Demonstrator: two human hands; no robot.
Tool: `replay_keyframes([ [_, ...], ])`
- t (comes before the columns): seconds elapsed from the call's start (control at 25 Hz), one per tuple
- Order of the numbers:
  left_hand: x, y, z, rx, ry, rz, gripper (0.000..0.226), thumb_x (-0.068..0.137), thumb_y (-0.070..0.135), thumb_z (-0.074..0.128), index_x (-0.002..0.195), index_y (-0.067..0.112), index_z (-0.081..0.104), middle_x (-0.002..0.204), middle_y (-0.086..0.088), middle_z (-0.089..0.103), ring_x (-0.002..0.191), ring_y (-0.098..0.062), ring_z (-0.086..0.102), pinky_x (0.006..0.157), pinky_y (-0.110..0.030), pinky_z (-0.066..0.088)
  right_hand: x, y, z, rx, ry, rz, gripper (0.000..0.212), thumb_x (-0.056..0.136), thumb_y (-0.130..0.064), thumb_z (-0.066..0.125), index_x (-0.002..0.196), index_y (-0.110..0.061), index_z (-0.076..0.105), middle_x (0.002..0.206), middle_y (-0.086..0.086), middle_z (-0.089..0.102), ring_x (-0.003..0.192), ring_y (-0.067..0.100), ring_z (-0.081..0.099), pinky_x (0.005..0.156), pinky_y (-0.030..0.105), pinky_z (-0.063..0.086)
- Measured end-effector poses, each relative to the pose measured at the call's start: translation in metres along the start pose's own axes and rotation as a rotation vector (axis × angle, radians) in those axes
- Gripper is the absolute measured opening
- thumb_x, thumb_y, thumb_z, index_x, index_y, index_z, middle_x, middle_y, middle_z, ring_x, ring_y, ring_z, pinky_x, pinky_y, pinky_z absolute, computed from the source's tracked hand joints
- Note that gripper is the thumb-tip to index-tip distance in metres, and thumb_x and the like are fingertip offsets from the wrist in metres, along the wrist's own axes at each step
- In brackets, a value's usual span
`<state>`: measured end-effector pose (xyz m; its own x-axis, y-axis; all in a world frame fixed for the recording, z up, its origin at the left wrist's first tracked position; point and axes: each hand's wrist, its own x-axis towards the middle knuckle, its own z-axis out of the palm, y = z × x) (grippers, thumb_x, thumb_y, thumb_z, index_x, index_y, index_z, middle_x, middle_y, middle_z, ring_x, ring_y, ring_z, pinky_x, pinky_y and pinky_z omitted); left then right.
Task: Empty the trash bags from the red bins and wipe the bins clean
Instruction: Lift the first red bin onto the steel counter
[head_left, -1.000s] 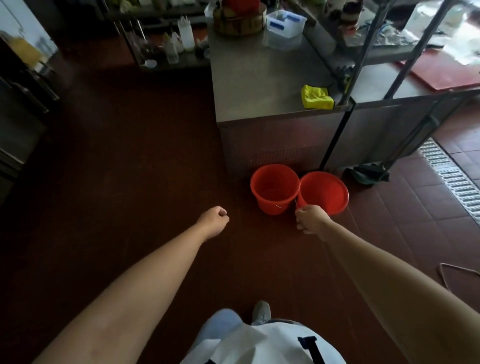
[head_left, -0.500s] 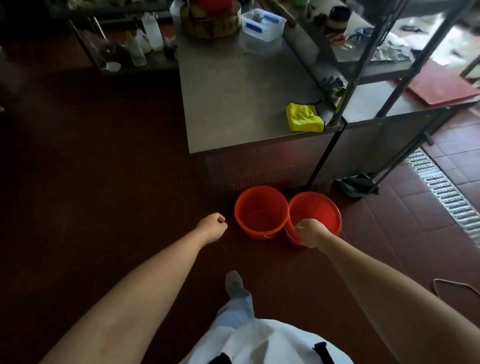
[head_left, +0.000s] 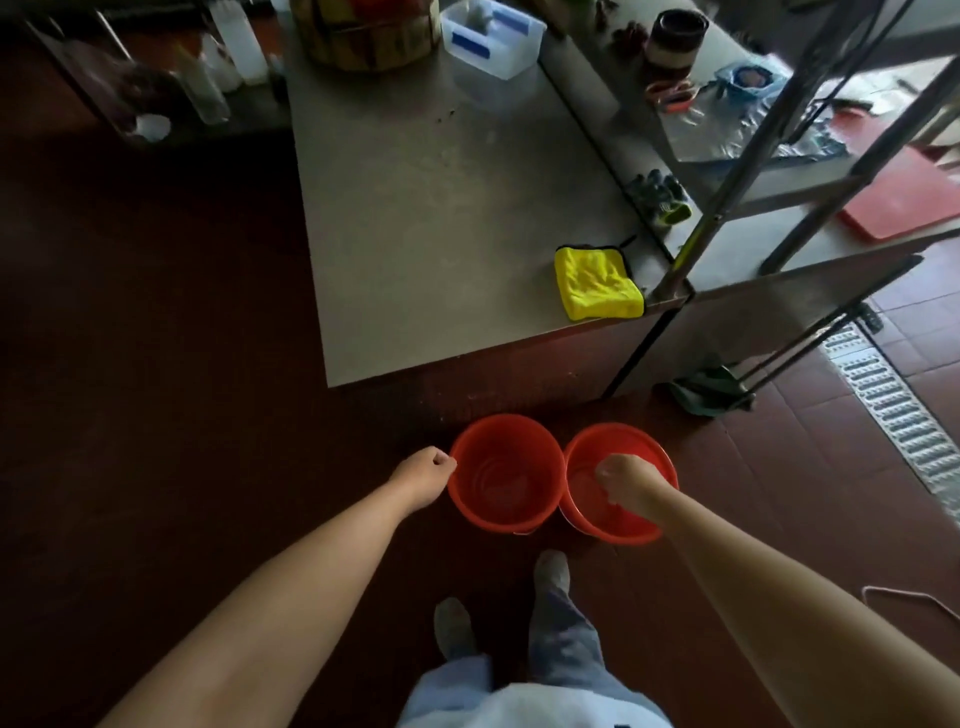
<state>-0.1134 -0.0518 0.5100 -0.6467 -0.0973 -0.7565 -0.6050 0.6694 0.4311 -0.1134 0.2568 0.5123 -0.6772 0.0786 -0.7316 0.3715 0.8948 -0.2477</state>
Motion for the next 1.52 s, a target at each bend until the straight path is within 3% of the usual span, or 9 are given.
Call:
replay_keyframes([
  [0.08,0.01,0.01,-0.004,-0.235,-0.048,-0.047,0.021,0.104,0.042,0.041,0.099,0.027,0.056,0.109,0.003,0.061,0.096,-0.014,0.058,0.084,-0.033,0.047,0.022,0.001,-0.013,0.046,-0.011,-0.004,0.024,0.1,-0.013,0.047,0.111,-0.008,0.068,0.103,0.007,0.071,0.091,0.024,0.069,0.083,0.038,0.058],
  [0.24,0.027,0.017,0.003,-0.507,-0.056,-0.191,0.043,0.105,0.044,0.039,0.14,0.019,0.049,0.129,-0.006,0.059,0.113,-0.023,0.06,0.097,-0.041,0.045,0.066,0.008,-0.032,0.291,-0.07,0.055,0.024,0.098,-0.014,0.054,0.116,-0.005,0.068,0.096,0.008,0.067,0.083,0.022,0.064,0.083,0.042,0.058],
  [0.4,0.067,0.006,0.018,-0.647,-0.027,-0.302,0.049,0.106,0.048,0.036,0.139,0.016,0.051,0.131,-0.01,0.06,0.111,-0.023,0.06,0.1,-0.044,0.045,0.124,0.013,-0.04,0.373,-0.137,0.114,0.025,0.097,-0.009,0.055,0.118,-0.004,0.067,0.089,0.007,0.066,0.075,0.019,0.063,0.069,0.034,0.056],
  [0.6,0.14,-0.016,0.042,-0.8,0.064,-0.424,0.045,0.106,0.048,0.035,0.127,0.016,0.06,0.113,-0.006,0.067,0.103,-0.023,0.065,0.092,-0.043,0.047,0.207,0.012,-0.024,0.512,-0.127,0.192,0.025,0.103,-0.017,0.051,0.112,-0.001,0.067,0.073,0.007,0.064,0.06,0.017,0.061,0.053,0.026,0.05],
  [0.76,0.222,-0.055,0.067,-0.903,0.095,-0.514,0.046,0.106,0.051,0.035,0.12,0.017,0.063,0.113,-0.007,0.069,0.102,-0.023,0.066,0.091,-0.044,0.048,0.299,0.021,0.017,0.681,-0.121,0.228,0.047,0.104,-0.038,0.049,0.118,0.004,0.065,0.101,0.021,0.072,0.091,0.036,0.07,0.066,0.031,0.049],
  [0.96,0.315,-0.107,0.111,-0.95,0.02,-0.546,0.059,0.101,0.067,0.027,0.119,0.025,0.064,0.116,-0.006,0.067,0.107,-0.025,0.063,0.098,-0.049,0.044,0.402,0.039,0.071,0.846,-0.173,0.312,0.052,0.102,-0.06,0.036,0.112,-0.016,0.063,0.106,0.009,0.068,0.101,0.026,0.065,0.089,0.043,0.05],
  [1.16,0.39,-0.153,0.15,-0.988,-0.014,-0.584,0.072,0.095,0.076,0.022,0.127,0.027,0.065,0.123,-0.008,0.066,0.115,-0.028,0.06,0.108,-0.057,0.038,0.482,0.057,0.109,0.828,-0.17,0.324,0.06,0.101,-0.064,0.031,0.115,-0.015,0.064,0.116,0.011,0.066,0.102,0.027,0.064,0.096,0.047,0.048],
  [1.32,0.439,-0.178,0.177,-1.036,0.015,-0.605,0.074,0.093,0.078,0.022,0.126,0.028,0.065,0.129,-0.009,0.063,0.119,-0.029,0.057,0.108,-0.059,0.036,0.534,0.068,0.135,0.804,-0.165,0.326,0.07,0.101,-0.066,0.028,0.129,-0.012,0.061,0.134,0.015,0.061,0.122,0.032,0.058,0.106,0.049,0.042],
  [1.52,0.466,-0.198,0.203,-0.999,0.086,-0.568,0.075,0.094,0.078,0.019,0.136,0.03,0.059,0.144,-0.009,0.053,0.131,-0.03,0.049,0.11,-0.058,0.034,0.566,0.072,0.161,0.762,-0.142,0.305,0.073,0.102,-0.064,0.027,0.141,-0.008,0.054,0.142,0.018,0.055,0.13,0.034,0.052,0.112,0.05,0.036],
])
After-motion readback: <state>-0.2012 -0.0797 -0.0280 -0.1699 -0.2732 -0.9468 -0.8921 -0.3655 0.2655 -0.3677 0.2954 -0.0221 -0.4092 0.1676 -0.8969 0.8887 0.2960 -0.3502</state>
